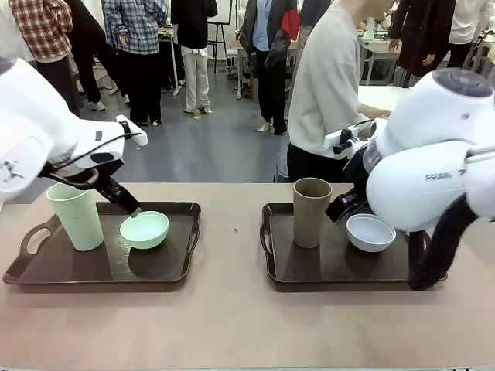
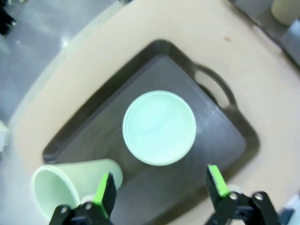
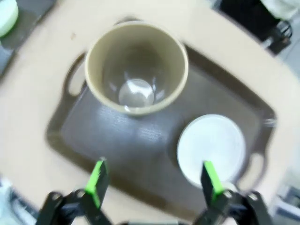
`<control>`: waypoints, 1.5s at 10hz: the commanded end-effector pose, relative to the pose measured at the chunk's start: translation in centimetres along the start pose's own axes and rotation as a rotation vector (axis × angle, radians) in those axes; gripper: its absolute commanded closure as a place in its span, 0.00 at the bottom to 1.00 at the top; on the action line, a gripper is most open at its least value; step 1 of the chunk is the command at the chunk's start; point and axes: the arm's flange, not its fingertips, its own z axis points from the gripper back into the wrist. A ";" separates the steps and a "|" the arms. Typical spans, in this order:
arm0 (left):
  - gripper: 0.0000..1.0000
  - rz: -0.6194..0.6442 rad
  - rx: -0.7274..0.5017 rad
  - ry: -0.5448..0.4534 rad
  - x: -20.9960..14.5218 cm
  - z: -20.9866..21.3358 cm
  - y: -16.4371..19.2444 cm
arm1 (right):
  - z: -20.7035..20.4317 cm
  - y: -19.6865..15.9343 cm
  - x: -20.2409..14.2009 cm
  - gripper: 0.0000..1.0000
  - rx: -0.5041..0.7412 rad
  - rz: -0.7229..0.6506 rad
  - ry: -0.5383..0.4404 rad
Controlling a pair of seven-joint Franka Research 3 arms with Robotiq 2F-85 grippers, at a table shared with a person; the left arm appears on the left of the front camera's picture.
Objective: Set up a tray with a mat and arrange the tableware.
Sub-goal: Pick up the Picnic Bowl and Reusable plastic cup from the Handle tray in front of the human's position and hold them in the air.
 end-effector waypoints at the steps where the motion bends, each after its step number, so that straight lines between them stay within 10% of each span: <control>1: 0.00 0.001 -0.026 0.061 -10.0 4.0 -2.7 | 1.9 2.5 -12.5 0.00 0.007 -0.025 0.134; 5: 0.00 0.084 -0.165 0.144 -15.4 5.8 -4.0 | 0.3 2.6 -18.9 0.00 0.114 -0.121 0.240; 6: 0.00 0.032 -0.122 0.137 -3.9 7.3 -0.4 | 3.5 0.1 -4.6 0.00 0.079 -0.070 0.274; 9: 0.00 0.047 -0.147 0.149 -4.7 8.6 -0.6 | 4.0 0.0 -5.0 0.00 0.097 -0.086 0.285; 15: 0.00 0.440 -0.579 0.090 -7.3 6.2 5.5 | 2.7 -8.3 -6.4 0.00 0.555 -0.374 0.176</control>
